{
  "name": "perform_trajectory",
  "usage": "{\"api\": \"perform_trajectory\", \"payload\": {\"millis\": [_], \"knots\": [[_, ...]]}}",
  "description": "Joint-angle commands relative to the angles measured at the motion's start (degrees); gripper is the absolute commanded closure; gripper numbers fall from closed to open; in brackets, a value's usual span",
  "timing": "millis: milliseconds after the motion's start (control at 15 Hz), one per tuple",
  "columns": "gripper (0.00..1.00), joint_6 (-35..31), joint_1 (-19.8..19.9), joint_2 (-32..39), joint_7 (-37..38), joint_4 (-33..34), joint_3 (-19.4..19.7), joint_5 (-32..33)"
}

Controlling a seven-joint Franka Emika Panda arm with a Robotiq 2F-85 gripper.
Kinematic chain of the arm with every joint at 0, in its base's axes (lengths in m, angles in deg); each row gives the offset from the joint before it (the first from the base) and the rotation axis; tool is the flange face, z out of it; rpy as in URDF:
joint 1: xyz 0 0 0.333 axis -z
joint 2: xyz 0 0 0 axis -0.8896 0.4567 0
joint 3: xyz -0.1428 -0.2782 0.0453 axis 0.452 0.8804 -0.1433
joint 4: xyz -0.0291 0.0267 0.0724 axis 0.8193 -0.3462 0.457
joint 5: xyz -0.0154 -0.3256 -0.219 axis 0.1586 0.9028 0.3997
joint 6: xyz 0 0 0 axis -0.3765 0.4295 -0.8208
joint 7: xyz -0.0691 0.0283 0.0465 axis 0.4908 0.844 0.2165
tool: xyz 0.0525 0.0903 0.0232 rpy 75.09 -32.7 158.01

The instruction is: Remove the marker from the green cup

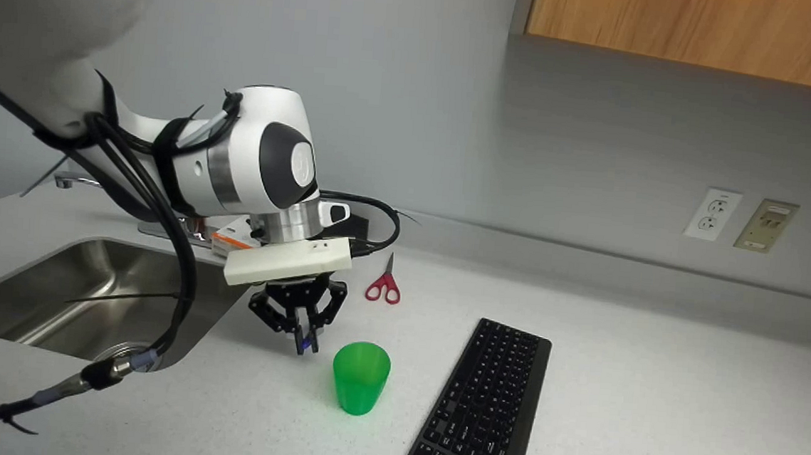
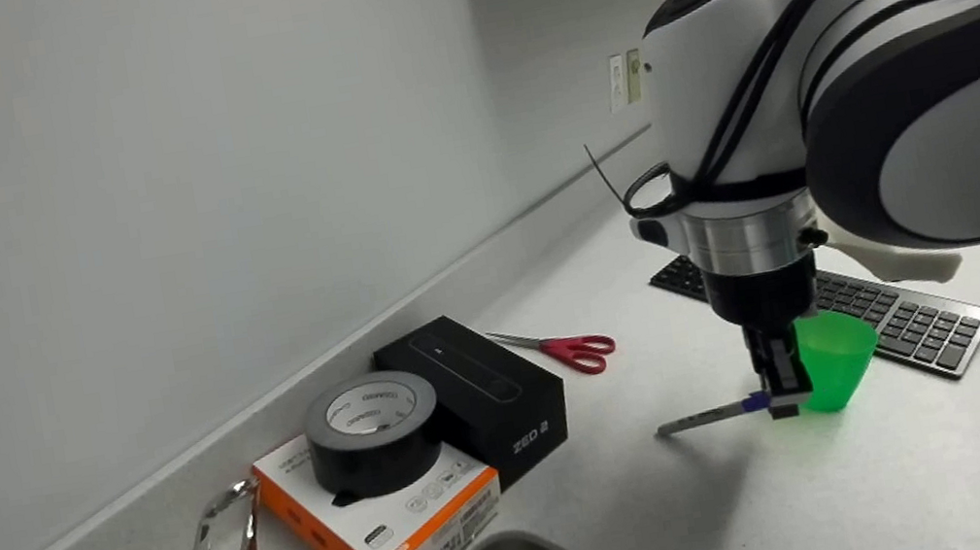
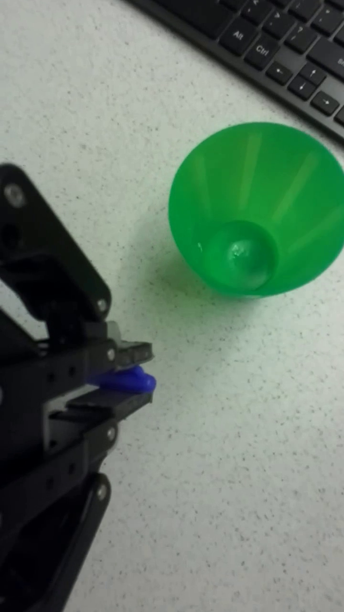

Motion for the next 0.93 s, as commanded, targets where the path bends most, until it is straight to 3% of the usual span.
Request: {"api": "perform_trajectory", "payload": {"millis": [0,467,733,867], "knots": [[0.56,1.97,-1.0,3.41,1.95,3.55,0.17,1.39],[0.04,2.6,-1.63,5.09,2.31,5.02,0.15,1.08],[0.0,3.79,-1.76,5.41,2.55,5.77,0.16,0.77],[0.0,1.21,-1.12,4.73,0.67,4.03,0.18,-0.06]]}}
